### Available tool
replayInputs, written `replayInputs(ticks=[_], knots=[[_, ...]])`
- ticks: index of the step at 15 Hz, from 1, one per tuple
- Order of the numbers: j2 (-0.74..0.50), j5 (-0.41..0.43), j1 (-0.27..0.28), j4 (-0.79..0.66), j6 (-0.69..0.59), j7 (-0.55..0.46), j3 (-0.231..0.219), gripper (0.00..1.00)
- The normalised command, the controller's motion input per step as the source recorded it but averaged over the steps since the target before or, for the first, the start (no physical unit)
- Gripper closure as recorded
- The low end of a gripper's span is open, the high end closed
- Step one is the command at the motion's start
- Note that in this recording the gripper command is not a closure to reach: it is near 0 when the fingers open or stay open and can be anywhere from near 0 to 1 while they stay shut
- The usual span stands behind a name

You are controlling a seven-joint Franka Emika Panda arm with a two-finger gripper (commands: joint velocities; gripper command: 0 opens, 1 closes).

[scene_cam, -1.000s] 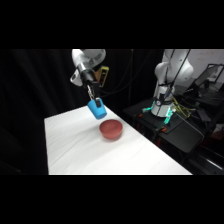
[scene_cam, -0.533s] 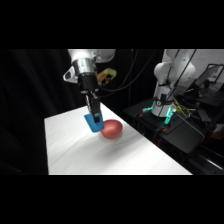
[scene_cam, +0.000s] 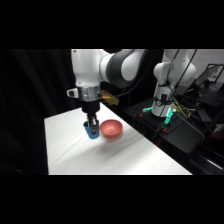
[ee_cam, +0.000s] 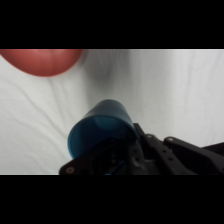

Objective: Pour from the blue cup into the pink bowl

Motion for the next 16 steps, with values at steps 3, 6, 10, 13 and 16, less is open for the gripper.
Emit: replayInputs(ticks=[3, 6, 10, 13, 16], knots=[[0.26, -0.215, 0.13, 0.19, 0.09, 0.43, -0.045, 0.15], [0.34, 0.008, 0.086, 0.31, 0.05, 0.18, 0.039, 0.15], [0.31, -0.002, 0.078, 0.37, 0.04, 0.09, 0.003, 0.15], [0.27, -0.006, 0.048, 0.35, 0.03, 0.03, -0.018, 0.15], [0.24, -0.006, 0.048, 0.29, 0.05, 0.03, -0.038, 0.15]])
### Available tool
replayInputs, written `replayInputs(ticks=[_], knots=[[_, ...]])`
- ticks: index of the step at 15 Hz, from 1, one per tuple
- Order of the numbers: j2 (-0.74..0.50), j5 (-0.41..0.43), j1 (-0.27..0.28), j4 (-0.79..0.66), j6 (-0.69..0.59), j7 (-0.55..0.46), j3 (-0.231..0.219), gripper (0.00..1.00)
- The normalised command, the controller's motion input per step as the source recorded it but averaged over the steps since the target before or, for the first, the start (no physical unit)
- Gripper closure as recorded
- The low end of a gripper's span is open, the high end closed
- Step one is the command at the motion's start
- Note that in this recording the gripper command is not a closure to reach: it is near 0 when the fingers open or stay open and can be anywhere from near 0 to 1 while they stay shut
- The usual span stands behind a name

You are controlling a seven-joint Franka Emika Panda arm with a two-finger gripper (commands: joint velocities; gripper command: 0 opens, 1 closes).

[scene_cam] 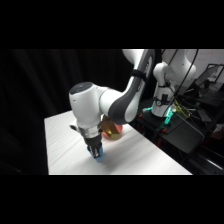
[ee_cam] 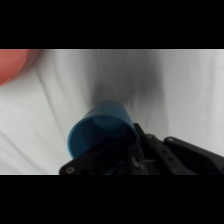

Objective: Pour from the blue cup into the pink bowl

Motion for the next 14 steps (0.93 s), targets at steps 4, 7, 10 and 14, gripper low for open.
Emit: replayInputs(ticks=[4, 7, 10, 14], knots=[[0.19, 0.014, 0.055, 0.23, 0.05, 0.03, -0.038, 0.15], [0.11, 0.012, 0.073, 0.18, 0.02, 0.06, -0.059, 0.0], [0.04, 0.026, 0.055, 0.13, -0.02, 0.05, -0.06, 0.0], [-0.08, 0.007, 0.057, 0.02, -0.04, 0.03, -0.066, 0.0]])
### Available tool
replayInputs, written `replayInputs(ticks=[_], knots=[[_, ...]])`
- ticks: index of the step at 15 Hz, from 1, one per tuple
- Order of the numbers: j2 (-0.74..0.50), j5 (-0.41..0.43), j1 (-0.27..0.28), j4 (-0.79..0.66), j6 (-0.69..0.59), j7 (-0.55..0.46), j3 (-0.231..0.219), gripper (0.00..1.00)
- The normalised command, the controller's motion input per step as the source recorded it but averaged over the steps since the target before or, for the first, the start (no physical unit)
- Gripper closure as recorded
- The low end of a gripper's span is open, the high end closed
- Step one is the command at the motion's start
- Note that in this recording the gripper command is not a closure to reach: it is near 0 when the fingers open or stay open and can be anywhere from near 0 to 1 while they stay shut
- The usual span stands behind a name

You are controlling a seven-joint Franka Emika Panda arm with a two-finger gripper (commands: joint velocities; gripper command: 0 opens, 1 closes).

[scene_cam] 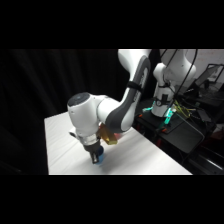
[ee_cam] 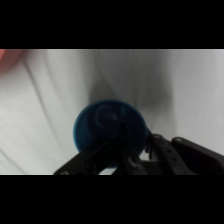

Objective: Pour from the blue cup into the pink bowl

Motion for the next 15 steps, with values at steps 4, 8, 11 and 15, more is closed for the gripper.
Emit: replayInputs(ticks=[4, 8, 11, 15], knots=[[-0.26, 0.023, 0.002, -0.08, -0.19, -0.11, -0.005, 0.0], [-0.71, 0.101, -0.185, -0.33, -0.28, -0.46, 0.116, 0.0], [-0.8, 0.171, -0.211, -0.41, -0.22, -0.4, 0.11, 0.0], [-0.82, 0.079, -0.152, -0.46, -0.21, -0.16, -0.011, 0.0]])
